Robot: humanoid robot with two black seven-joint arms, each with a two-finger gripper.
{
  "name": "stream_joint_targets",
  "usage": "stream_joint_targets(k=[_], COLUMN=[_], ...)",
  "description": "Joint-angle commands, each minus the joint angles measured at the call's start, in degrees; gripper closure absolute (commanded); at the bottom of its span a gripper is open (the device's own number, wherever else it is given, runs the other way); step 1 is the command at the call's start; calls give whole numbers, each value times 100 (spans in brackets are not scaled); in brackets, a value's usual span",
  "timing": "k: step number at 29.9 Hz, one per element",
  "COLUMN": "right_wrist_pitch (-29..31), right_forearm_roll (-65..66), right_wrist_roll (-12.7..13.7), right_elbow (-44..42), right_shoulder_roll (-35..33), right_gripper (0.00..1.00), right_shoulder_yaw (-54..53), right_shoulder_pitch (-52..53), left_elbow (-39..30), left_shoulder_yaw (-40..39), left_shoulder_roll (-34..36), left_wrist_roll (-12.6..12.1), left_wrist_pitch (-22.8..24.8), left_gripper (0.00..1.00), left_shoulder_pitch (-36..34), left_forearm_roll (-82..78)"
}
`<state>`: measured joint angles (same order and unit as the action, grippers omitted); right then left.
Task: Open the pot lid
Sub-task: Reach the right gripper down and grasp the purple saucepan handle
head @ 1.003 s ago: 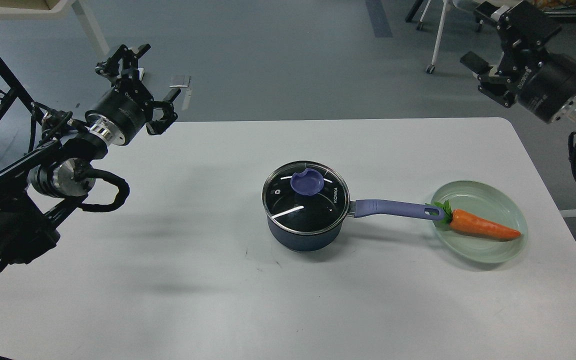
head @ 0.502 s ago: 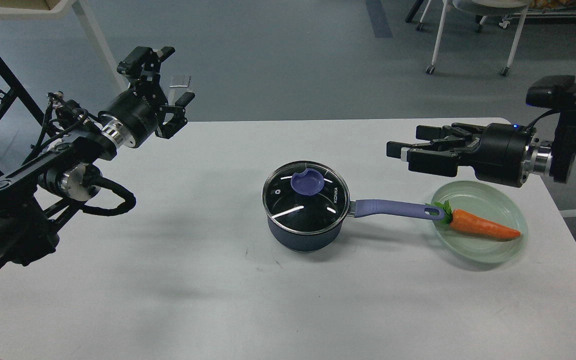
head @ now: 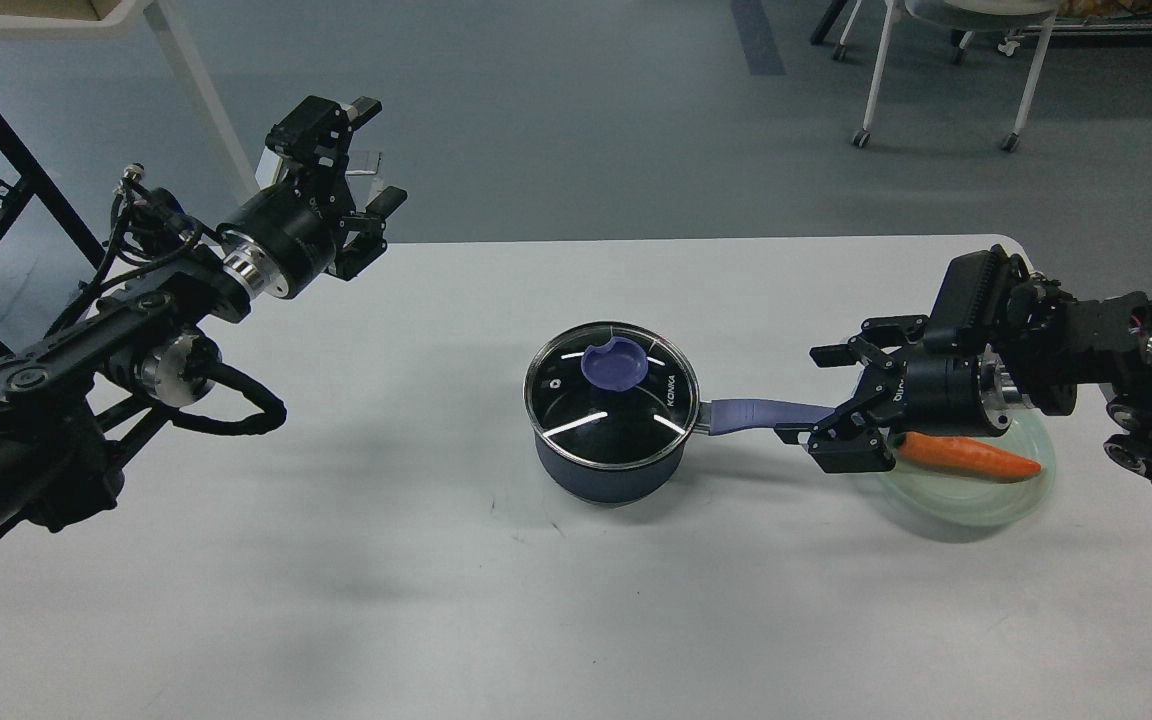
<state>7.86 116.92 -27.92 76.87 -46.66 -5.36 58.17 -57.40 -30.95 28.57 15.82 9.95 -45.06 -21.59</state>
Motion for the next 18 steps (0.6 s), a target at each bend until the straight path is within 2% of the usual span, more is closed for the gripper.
stream_joint_targets(k=[1, 9, 18], right_wrist_pitch=[-83, -205, -232], right_forearm_roll=[7, -2, -11], right_wrist_roll=[-8, -8, -8], right_elbow=[-242, -462, -436], right_shoulder_roll=[113, 236, 236], right_gripper=[5, 11, 38], right_shoulder_yaw=[44, 456, 527], right_shoulder_pitch=[-34, -60, -34], left_elbow=[1, 1, 1], left_shoulder_yaw=[1, 1, 1], left_shoulder_roll=[9, 0, 26], left_wrist_roll=[0, 9, 0], left_wrist_pitch=[7, 7, 33], left_gripper=[2, 2, 2], left_shoulder_pitch=[-3, -3, -12], left_forearm_roll=[-38, -74, -73])
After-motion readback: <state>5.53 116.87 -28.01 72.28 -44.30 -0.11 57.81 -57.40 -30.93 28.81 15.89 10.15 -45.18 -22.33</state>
